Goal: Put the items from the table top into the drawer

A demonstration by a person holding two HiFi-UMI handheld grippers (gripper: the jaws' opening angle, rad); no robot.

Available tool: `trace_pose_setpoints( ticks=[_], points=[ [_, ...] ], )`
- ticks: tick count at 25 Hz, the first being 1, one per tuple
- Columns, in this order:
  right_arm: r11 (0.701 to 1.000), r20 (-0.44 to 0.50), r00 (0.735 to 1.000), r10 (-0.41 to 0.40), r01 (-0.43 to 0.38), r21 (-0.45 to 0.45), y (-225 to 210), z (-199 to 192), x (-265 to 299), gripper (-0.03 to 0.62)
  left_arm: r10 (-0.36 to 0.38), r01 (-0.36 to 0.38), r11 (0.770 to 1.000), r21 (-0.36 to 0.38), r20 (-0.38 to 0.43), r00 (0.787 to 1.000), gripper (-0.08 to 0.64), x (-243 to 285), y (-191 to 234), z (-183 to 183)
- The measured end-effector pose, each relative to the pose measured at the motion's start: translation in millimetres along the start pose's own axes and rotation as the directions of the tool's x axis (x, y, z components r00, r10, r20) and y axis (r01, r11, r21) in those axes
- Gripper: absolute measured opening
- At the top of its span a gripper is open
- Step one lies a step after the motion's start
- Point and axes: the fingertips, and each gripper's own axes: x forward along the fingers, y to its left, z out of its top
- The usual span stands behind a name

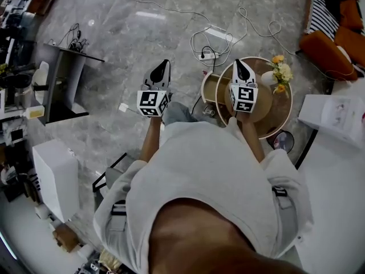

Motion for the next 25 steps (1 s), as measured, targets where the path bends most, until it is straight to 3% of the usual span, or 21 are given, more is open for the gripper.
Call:
trace_pose_setpoints(
  ticks=[8, 14, 20, 25],
  points=[
    [0.999, -0.046, 0.998, -0.041, 0.042, 0.020, -4.0, -18.4, 0.7, 0.023, -0.095, 0.095, 0.995, -0.009, -0.037, 0.995, 0.015, 34.0, -10.8, -14.5],
    [0.996, -0.117, 0.990, -0.078, 0.082, 0.034, 1.9, -44.1, -0.1, 0.023, -0.188, 0.186, 0.982, -0.030, -0.093, 0.978, 0.015, 52.6, -18.5, -41.6],
    [0.990, -0.189, 0.973, -0.132, 0.139, 0.024, 14.1, -79.5, 5.8, 0.023, -0.279, 0.274, 0.960, -0.053, -0.150, 0.949, 0.015, 62.8, -10.8, -83.3],
    [0.982, -0.227, 0.956, -0.183, 0.188, 0.003, 39.9, -101.0, 5.3, 0.023, -0.369, 0.363, 0.930, -0.066, -0.178, 0.912, 0.015, 59.3, 0.2, -120.5]
  ],
)
